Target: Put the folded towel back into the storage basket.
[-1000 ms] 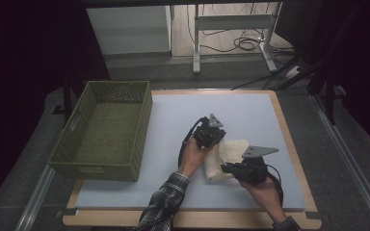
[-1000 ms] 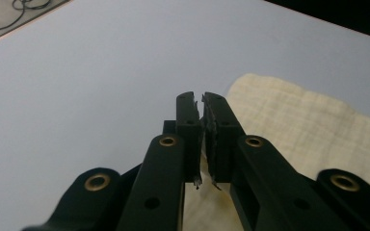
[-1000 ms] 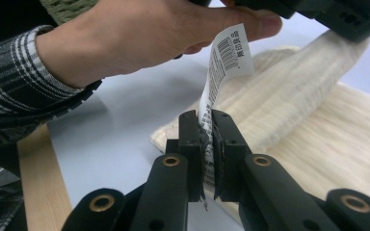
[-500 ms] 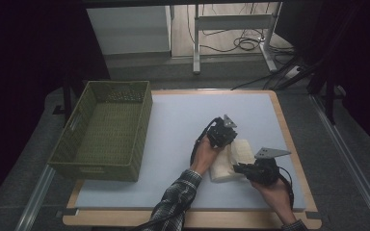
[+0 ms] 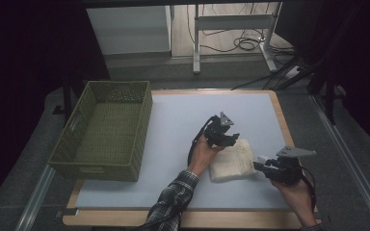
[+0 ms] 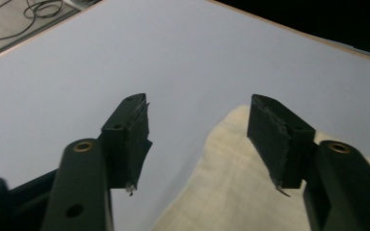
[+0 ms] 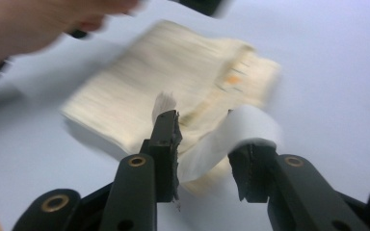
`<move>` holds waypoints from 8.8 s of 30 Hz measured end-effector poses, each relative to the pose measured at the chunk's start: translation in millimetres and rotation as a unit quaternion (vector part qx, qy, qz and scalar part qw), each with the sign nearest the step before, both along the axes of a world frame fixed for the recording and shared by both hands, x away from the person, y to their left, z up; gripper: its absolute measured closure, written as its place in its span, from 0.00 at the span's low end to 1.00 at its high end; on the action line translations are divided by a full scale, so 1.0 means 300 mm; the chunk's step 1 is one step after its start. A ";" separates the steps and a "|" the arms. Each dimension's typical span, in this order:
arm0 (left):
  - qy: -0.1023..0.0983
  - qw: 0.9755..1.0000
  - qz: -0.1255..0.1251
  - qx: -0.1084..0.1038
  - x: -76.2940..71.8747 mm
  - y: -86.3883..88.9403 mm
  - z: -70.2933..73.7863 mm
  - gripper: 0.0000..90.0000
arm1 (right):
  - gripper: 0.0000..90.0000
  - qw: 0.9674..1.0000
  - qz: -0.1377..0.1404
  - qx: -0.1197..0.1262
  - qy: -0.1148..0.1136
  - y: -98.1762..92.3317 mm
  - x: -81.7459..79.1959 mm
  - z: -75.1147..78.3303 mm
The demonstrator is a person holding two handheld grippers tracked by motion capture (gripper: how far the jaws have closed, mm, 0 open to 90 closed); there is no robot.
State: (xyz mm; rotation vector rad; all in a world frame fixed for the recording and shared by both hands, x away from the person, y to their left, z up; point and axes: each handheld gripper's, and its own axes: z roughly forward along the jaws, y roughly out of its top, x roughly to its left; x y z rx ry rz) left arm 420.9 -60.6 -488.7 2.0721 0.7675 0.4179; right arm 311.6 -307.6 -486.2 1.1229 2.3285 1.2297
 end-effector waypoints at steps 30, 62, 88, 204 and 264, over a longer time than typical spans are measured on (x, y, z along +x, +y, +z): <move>0.082 0.993 0.077 0.044 -0.337 0.462 -0.187 0.10 | 0.73 0.998 0.023 -0.023 0.046 0.117 0.056 -0.055; 0.080 0.993 0.079 0.045 -0.341 0.462 -0.190 0.10 | 0.86 0.997 -0.012 -0.066 0.035 0.064 0.081 -0.042; 0.078 0.993 0.079 0.045 -0.342 0.462 -0.191 0.10 | 0.94 0.997 -0.013 -0.080 0.013 0.145 0.152 -0.050; 0.099 0.993 0.038 0.055 0.032 0.113 -0.124 0.47 | 0.59 0.995 -0.056 -0.065 0.050 0.047 0.003 -0.106; 0.012 0.997 0.054 0.049 -0.035 0.437 0.214 0.90 | 0.93 0.996 0.082 0.006 0.016 0.362 0.068 0.145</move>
